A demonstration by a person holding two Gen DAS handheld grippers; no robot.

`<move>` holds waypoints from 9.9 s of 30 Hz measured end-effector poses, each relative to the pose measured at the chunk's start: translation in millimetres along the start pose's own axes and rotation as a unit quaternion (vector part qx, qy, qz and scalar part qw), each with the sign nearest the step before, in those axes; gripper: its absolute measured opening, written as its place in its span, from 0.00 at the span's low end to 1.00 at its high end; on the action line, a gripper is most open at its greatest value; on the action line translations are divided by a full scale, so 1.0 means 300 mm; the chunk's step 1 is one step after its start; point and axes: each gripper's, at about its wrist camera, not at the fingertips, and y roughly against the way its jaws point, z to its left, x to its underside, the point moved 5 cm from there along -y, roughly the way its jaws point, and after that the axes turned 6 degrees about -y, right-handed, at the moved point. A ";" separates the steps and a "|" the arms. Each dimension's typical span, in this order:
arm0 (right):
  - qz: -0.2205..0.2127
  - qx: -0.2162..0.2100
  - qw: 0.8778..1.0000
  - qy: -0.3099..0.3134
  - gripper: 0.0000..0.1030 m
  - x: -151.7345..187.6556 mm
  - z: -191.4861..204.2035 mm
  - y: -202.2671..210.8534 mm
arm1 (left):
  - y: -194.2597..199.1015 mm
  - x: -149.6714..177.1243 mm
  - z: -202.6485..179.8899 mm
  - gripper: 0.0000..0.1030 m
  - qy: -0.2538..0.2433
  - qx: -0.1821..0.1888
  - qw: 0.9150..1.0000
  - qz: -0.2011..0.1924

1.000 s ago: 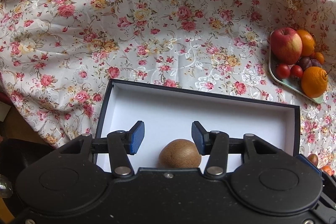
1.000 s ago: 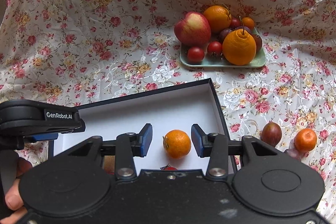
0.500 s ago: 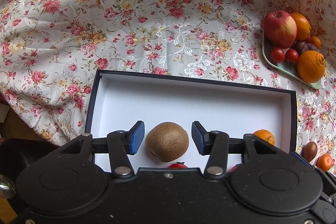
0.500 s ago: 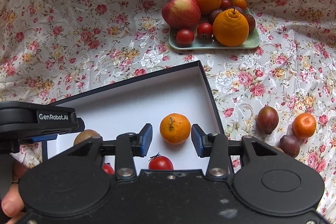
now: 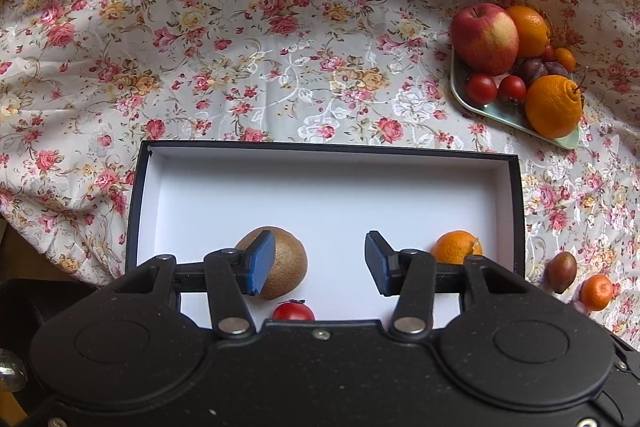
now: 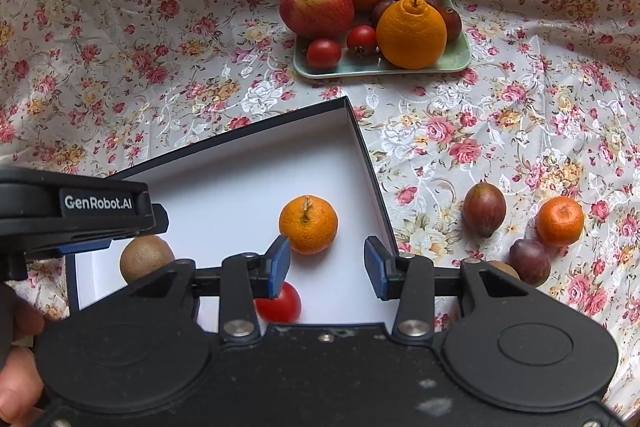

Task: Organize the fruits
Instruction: 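Withdraw both tools from the box toward the remaining plums and tangerine, then close the right tool on a tangerine and lift it, then grasp a red plum with the left tool while the right tool holds the tangerine, then carry the plum and tangerine over the white box with both tools, then open both tools to drop the plum and tangerine into the box, then withdraw both tools from the box toward the kiwi and dark plum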

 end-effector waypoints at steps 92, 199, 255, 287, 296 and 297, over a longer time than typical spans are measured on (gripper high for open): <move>0.073 0.064 0.970 -0.222 0.42 -0.152 -0.696 -0.081 | -0.092 -0.036 -0.678 0.54 -0.128 0.053 0.989 0.057; 0.010 0.119 0.958 -0.260 0.33 0.053 -0.687 0.137 | 0.063 0.073 -0.471 0.42 -0.078 0.036 0.996 -0.016; -0.079 -0.017 0.996 0.047 0.34 0.097 0.165 0.079 | -0.003 0.032 0.260 0.43 0.097 -0.019 0.995 0.001; -0.012 0.033 0.994 -0.105 0.34 0.004 -0.245 0.116 | 0.037 0.023 -0.140 0.43 -0.005 0.015 1.000 0.004; 0.039 0.067 0.968 -0.238 0.34 0.018 -0.542 0.108 | 0.053 0.055 -0.334 0.43 -0.052 0.042 0.998 0.011; 0.045 0.072 0.964 -0.251 0.34 0.026 -0.572 0.109 | 0.054 0.063 -0.360 0.43 -0.057 0.047 0.997 0.013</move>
